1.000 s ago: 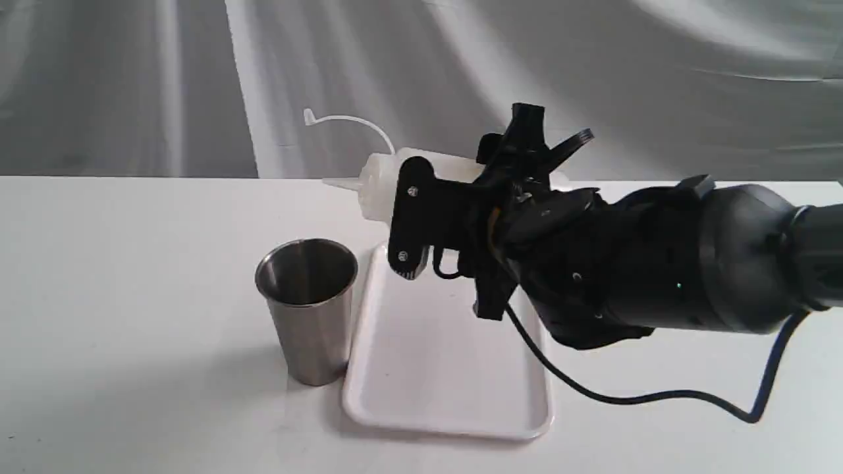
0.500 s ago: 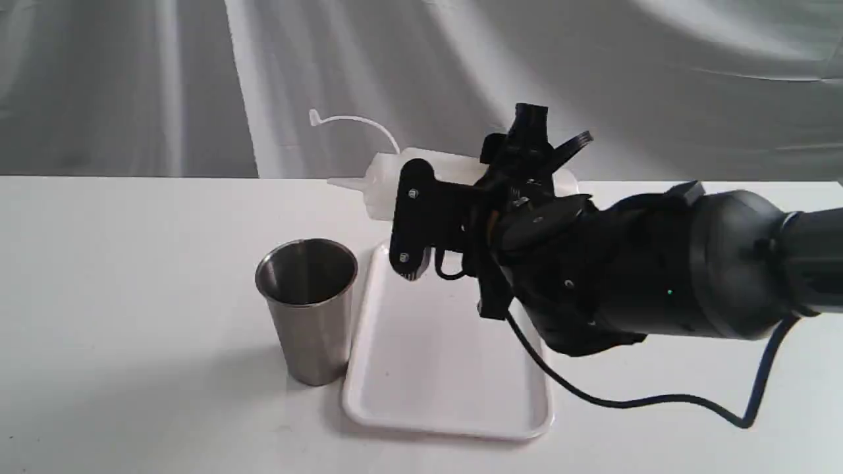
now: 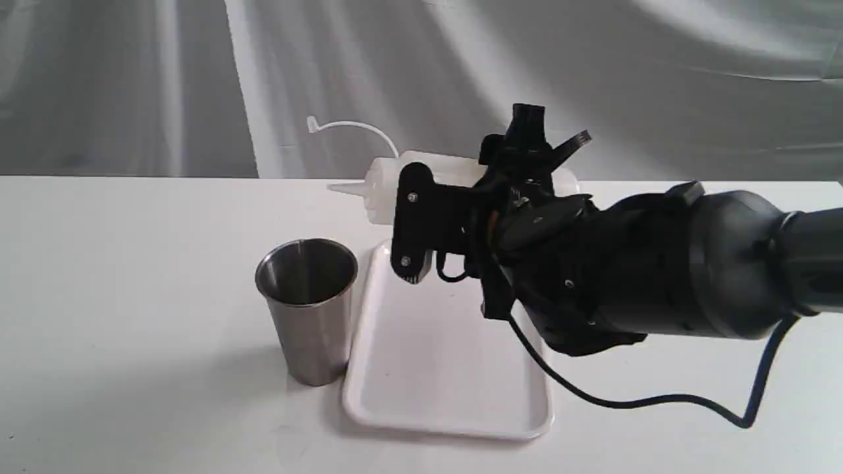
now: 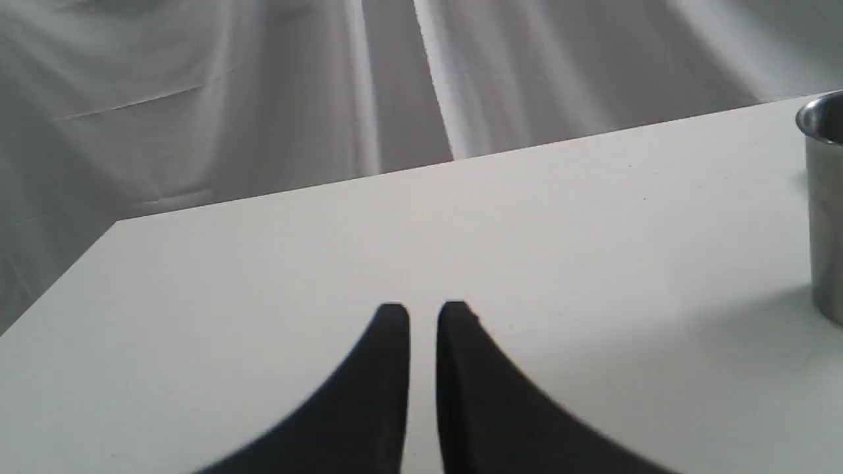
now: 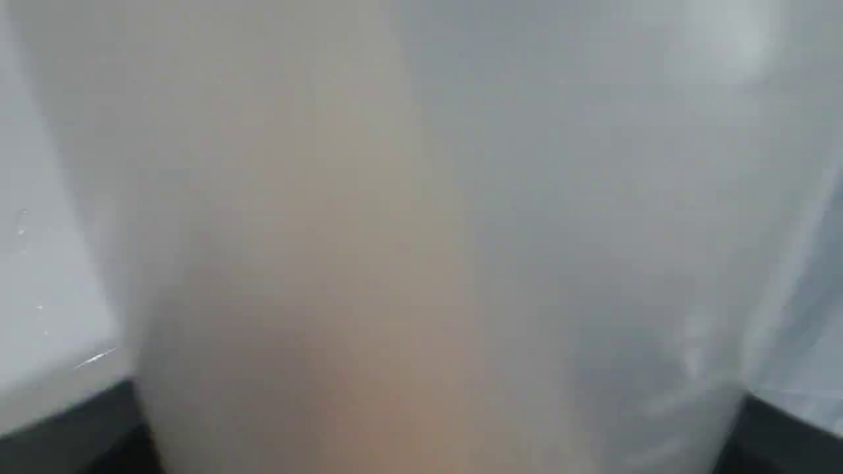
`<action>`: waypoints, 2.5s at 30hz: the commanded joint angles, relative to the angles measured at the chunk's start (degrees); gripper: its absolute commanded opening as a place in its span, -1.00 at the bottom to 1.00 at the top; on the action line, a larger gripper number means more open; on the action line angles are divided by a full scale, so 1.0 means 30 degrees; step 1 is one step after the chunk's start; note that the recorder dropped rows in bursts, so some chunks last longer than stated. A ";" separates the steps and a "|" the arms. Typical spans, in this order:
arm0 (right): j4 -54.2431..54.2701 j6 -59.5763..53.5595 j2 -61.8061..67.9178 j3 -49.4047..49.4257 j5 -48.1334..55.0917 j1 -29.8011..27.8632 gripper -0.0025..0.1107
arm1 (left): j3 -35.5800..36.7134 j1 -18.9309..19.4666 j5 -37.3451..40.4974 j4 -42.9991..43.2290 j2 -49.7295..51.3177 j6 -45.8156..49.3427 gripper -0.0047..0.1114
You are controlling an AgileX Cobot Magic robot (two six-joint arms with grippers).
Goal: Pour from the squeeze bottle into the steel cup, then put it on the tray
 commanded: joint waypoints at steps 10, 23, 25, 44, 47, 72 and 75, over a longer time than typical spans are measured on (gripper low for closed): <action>-0.0446 -0.3174 -0.0207 -0.0136 0.1368 0.0446 -0.96 | 0.0085 0.0047 -0.0237 -0.0006 -0.0049 -0.0057 -0.78; -0.0446 -0.3735 0.0540 -0.0939 0.3323 0.0729 -0.96 | 0.0085 0.0047 -0.0237 -0.0006 -0.0049 -0.0076 -0.78; -0.0446 -0.3990 0.1170 -0.1709 0.4436 0.0763 -0.96 | 0.0085 0.0047 -0.0237 -0.0006 -0.0049 -0.0076 -0.78; -0.0446 -0.8198 0.1793 -0.2693 0.3426 0.1234 -0.96 | 0.0085 0.0047 -0.0237 -0.0006 -0.0049 -0.0115 -0.78; -0.0446 -0.8296 0.1793 -0.2693 0.3365 0.1372 -0.96 | 0.0085 0.0047 -0.0237 -0.0006 -0.0049 -0.0115 -0.78; -0.0446 -1.0893 0.2233 -0.3903 0.4638 0.1411 -0.96 | 0.0085 0.0047 -0.0237 -0.0006 -0.0049 -0.0089 -0.78; -0.0446 -1.0987 0.2465 -0.4328 0.4638 0.1411 -0.96 | 0.0085 0.0047 -0.0237 -0.0006 -0.0049 -0.0089 -0.78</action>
